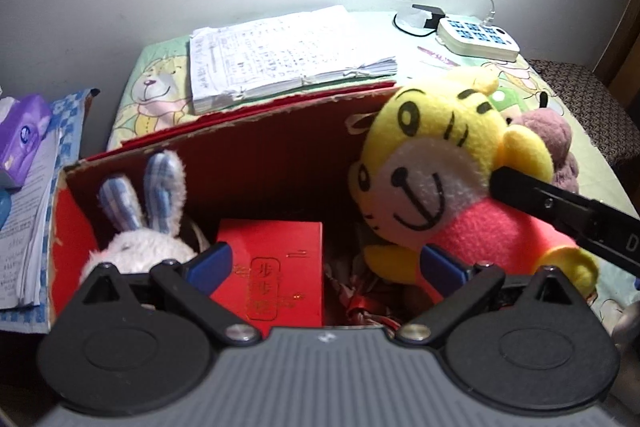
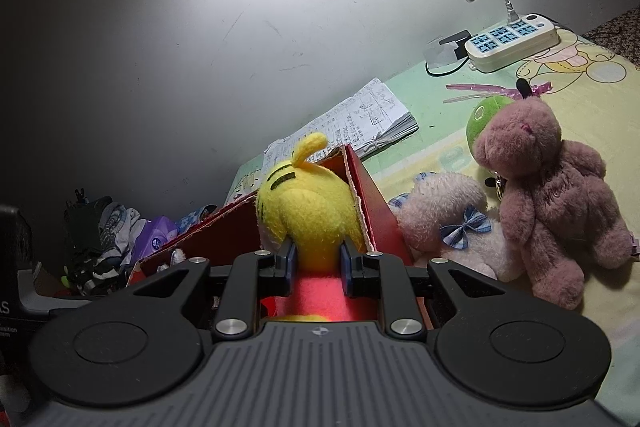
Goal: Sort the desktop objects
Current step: 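Lower the tiger into the box and open the right gripper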
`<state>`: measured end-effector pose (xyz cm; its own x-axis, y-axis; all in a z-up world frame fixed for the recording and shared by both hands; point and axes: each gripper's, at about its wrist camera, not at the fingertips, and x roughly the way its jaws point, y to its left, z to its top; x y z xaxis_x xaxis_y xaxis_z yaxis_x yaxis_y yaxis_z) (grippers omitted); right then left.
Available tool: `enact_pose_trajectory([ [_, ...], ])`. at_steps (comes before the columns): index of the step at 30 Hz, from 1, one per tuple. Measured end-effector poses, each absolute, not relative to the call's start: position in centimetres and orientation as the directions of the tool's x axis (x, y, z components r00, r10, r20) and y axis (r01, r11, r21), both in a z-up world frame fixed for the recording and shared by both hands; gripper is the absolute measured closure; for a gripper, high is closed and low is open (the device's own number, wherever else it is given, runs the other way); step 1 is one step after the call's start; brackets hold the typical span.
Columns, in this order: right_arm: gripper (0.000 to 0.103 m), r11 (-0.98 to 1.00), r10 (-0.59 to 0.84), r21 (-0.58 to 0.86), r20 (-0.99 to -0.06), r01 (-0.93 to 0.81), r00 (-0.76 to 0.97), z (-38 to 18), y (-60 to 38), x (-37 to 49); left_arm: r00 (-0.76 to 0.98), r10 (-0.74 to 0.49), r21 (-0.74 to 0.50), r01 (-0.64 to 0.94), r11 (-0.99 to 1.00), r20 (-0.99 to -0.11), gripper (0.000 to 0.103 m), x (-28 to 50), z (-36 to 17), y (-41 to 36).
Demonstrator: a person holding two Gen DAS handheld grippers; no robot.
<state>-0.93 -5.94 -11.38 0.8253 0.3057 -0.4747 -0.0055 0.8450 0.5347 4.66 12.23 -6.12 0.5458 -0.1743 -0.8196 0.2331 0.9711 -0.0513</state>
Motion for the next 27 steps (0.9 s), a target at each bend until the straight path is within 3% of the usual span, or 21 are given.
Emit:
enact_pose_trajectory([
  [13,0.082,0.878,0.272,0.478,-0.464,-0.02,0.843,-11.5,-5.1,-1.2,0.549,-0.022,0.1,0.192,0.976,-0.836,0.005,5.4,-7.2,10.1],
  [27,0.082,0.876,0.268,0.483,-0.464,-0.013,0.844,-11.6,-5.1,-1.3,0.546,0.01,0.134,0.188,0.973,-0.838,0.004,5.3,-7.4,9.6],
])
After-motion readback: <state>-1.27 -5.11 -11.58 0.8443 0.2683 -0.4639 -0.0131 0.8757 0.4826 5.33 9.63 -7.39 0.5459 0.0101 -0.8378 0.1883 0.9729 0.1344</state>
